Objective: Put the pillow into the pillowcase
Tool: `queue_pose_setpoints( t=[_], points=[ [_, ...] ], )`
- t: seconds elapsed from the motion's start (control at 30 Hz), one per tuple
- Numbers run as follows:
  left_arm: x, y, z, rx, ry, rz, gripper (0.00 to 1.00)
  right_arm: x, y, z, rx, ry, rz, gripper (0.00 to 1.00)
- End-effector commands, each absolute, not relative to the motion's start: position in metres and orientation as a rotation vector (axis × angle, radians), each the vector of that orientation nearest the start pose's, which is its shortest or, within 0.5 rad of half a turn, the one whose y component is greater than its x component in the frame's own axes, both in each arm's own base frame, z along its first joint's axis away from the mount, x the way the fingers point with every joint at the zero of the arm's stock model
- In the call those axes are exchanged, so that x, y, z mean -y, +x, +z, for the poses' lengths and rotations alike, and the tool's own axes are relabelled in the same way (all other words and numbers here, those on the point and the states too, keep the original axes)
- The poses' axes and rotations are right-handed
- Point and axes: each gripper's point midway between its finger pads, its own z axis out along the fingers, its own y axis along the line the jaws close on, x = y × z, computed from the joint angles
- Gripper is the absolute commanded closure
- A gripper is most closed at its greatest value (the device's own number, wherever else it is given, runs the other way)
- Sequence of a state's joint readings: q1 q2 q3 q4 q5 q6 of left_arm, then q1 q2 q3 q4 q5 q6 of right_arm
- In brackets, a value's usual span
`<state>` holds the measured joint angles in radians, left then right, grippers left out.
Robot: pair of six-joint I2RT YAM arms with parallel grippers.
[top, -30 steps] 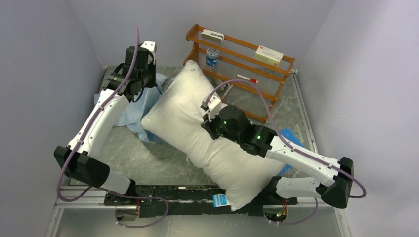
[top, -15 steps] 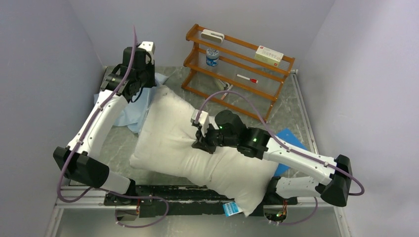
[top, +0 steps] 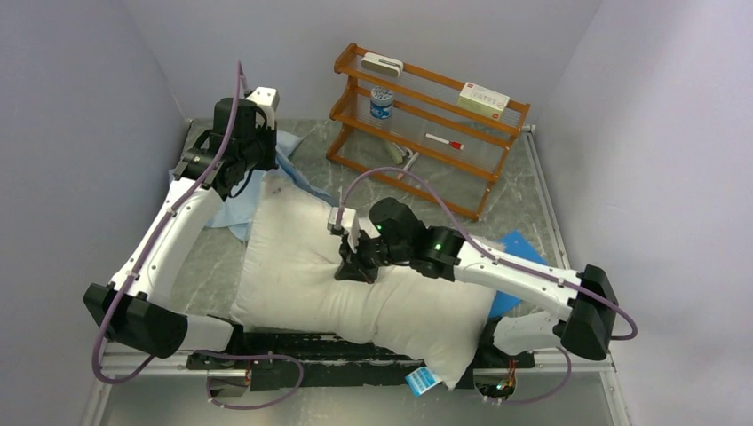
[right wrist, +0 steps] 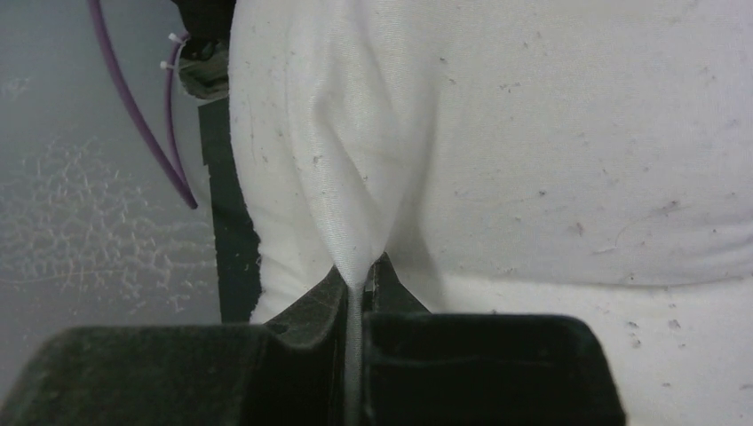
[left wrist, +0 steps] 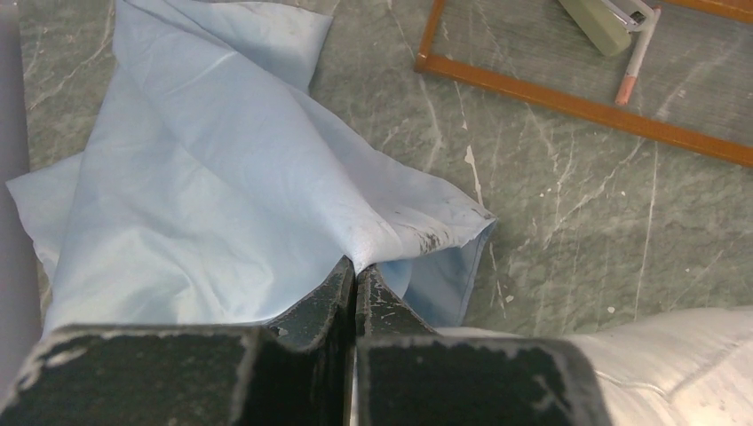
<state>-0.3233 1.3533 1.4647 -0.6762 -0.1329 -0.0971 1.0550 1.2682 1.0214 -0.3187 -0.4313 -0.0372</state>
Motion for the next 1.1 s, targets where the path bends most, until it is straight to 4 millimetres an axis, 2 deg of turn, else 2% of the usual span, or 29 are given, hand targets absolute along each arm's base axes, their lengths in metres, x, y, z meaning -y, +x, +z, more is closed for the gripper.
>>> queue_pose_setpoints(
  t=[0.0, 0.1, 0.2, 0.27, 0.33, 0.4, 0.63, 0.7, 0.8, 0.9, 1.0, 1.07],
  points=[
    [0.111, 0.371, 0.318, -2.031, 0.208, -0.163, 0.95, -0.346, 0.118, 0.178, -1.966, -1.376, 1.026, 1.00],
    [0.107, 0.368, 0.307, -2.047, 0.233, -0.134, 0.95, -0.343, 0.148, 0.186, -1.998, -1.216, 1.004, 1.00],
    [0.099, 0.369, 0.295, -2.058, 0.259, -0.067, 0.95, -0.329, 0.175, 0.191, -2.021, -1.075, 0.994, 1.00],
    [0.096, 0.369, 0.293, -2.039, 0.302, -0.038, 0.95, -0.320, 0.190, 0.190, -2.032, -1.006, 0.999, 1.00],
    [0.098, 0.368, 0.297, -2.005, 0.318, -0.046, 0.95, -0.316, 0.196, 0.187, -2.037, -1.002, 1.008, 1.00],
    [0.103, 0.367, 0.301, -1.971, 0.340, -0.077, 0.95, -0.321, 0.192, 0.185, -2.024, -1.056, 1.048, 1.00],
    [0.115, 0.371, 0.305, -1.949, 0.422, -0.121, 0.95, -0.343, 0.144, 0.190, -1.916, -1.263, 1.366, 1.00],
    [0.120, 0.371, 0.306, -1.952, 0.449, -0.142, 0.95, -0.344, 0.139, 0.187, -1.921, -1.293, 1.395, 1.00],
    [0.127, 0.368, 0.308, -1.944, 0.482, -0.182, 0.95, -0.345, 0.142, 0.180, -1.948, -1.294, 1.383, 1.00],
    [0.133, 0.362, 0.310, -1.924, 0.529, -0.219, 0.95, -0.349, 0.134, 0.179, -1.954, -1.317, 1.458, 1.00],
    [0.136, 0.355, 0.310, -1.920, 0.549, -0.249, 0.95, -0.353, 0.144, 0.174, -2.003, -1.264, 1.425, 1.00],
    [0.136, 0.350, 0.305, -1.944, 0.557, -0.256, 0.95, -0.352, 0.170, 0.174, -2.059, -1.120, 1.343, 1.00]
  ],
)
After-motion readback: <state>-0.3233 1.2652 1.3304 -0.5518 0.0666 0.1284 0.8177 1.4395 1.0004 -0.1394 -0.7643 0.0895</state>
